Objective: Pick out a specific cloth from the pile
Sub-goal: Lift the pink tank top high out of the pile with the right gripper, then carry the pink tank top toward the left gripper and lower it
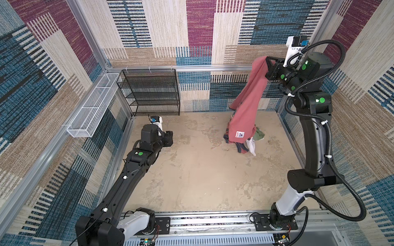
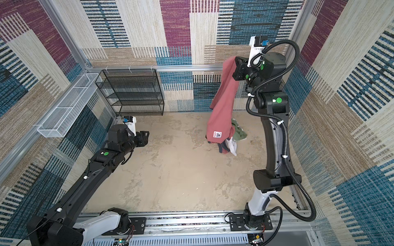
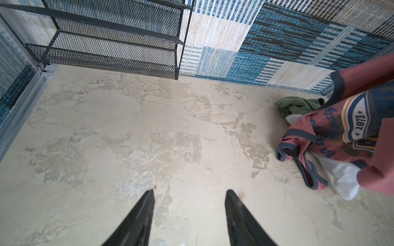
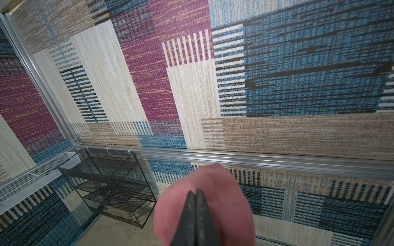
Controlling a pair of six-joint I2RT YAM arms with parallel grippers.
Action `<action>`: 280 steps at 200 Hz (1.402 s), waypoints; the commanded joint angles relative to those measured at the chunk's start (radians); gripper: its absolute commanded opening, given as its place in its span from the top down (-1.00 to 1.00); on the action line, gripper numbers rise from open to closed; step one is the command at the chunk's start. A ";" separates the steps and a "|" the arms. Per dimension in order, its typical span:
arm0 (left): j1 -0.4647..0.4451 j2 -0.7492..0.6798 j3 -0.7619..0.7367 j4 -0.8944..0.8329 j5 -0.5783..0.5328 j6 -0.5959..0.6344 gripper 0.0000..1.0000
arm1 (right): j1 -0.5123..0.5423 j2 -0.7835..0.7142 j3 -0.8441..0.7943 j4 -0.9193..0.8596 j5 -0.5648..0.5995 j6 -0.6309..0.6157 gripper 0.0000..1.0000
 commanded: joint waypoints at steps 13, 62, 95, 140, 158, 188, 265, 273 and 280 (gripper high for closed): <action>-0.001 0.000 0.019 -0.013 0.005 -0.006 -0.13 | -0.004 -0.008 0.041 0.051 -0.046 0.007 1.00; -0.001 -0.016 0.031 -0.023 0.017 -0.011 -0.13 | -0.004 -0.033 0.040 0.122 -0.201 0.072 1.00; -0.001 -0.035 0.045 -0.042 0.029 -0.023 -0.13 | 0.009 -0.017 0.039 0.172 -0.408 0.143 1.00; -0.001 -0.076 0.090 -0.116 0.027 -0.040 -0.09 | 0.144 0.002 0.046 0.184 -0.427 0.132 1.00; -0.001 -0.105 0.098 -0.139 0.021 -0.051 -0.08 | 0.177 0.011 0.047 0.217 -0.441 0.160 1.00; -0.003 -0.138 0.106 -0.183 0.015 -0.059 -0.08 | 0.243 0.037 0.064 0.256 -0.446 0.180 1.00; -0.003 -0.216 0.138 -0.330 -0.048 -0.043 -0.07 | 0.441 0.140 0.111 0.318 -0.433 0.210 1.00; -0.003 -0.232 0.133 -0.343 -0.060 -0.040 -0.08 | 0.459 0.156 0.118 0.319 -0.428 0.211 1.00; -0.003 -0.246 0.128 -0.356 -0.076 -0.038 -0.08 | 0.475 0.170 0.126 0.319 -0.424 0.211 1.00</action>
